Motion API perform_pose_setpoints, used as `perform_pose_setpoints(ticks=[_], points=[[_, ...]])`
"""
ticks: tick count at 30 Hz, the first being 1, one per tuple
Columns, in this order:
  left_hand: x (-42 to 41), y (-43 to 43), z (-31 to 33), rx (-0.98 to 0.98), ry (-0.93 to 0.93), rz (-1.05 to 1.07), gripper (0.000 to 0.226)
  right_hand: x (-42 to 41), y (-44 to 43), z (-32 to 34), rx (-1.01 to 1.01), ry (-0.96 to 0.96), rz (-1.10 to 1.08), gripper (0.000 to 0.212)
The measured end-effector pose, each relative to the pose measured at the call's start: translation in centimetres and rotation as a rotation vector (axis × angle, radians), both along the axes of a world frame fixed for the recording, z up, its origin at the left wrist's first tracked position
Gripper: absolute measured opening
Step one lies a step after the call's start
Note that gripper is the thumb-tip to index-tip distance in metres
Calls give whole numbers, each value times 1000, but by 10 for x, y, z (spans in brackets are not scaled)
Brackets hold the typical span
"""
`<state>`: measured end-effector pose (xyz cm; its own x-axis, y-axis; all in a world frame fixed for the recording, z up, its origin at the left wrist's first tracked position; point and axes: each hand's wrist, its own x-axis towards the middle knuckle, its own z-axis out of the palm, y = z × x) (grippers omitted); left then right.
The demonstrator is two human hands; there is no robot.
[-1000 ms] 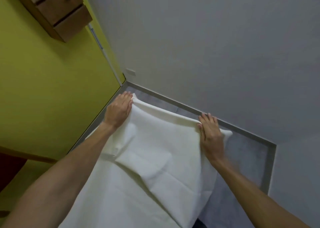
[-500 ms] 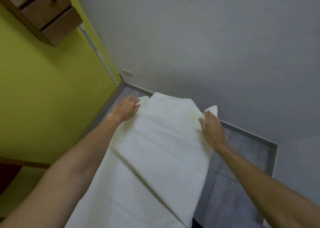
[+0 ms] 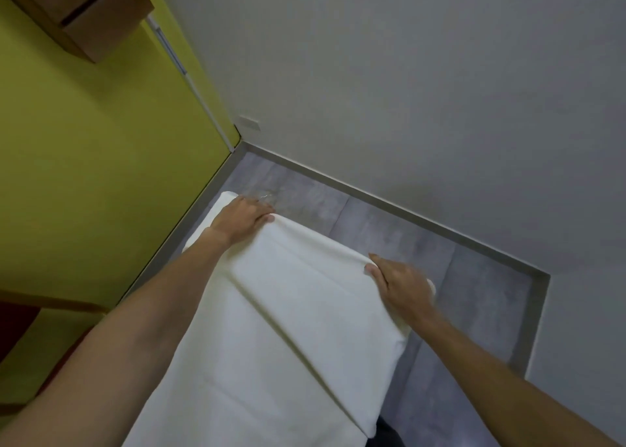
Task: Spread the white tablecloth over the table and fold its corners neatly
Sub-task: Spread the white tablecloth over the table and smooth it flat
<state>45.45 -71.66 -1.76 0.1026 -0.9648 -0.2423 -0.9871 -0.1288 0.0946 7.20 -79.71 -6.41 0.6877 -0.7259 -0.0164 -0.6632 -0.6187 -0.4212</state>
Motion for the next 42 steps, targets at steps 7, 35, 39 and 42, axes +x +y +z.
perform_pose_setpoints(ticks=[7,35,39,42], points=[[6,-21,17,69,15,-4,38,5,-34,21,-6,-66,3,79],[46,2,-14,26,93,612,58,20,-39,17,400,146,97,65],[53,5,-17,-45,192,643,46,25,-35,16,362,151,216,83],[54,-1,-18,-114,176,666,39,30,-32,22,308,174,213,83]])
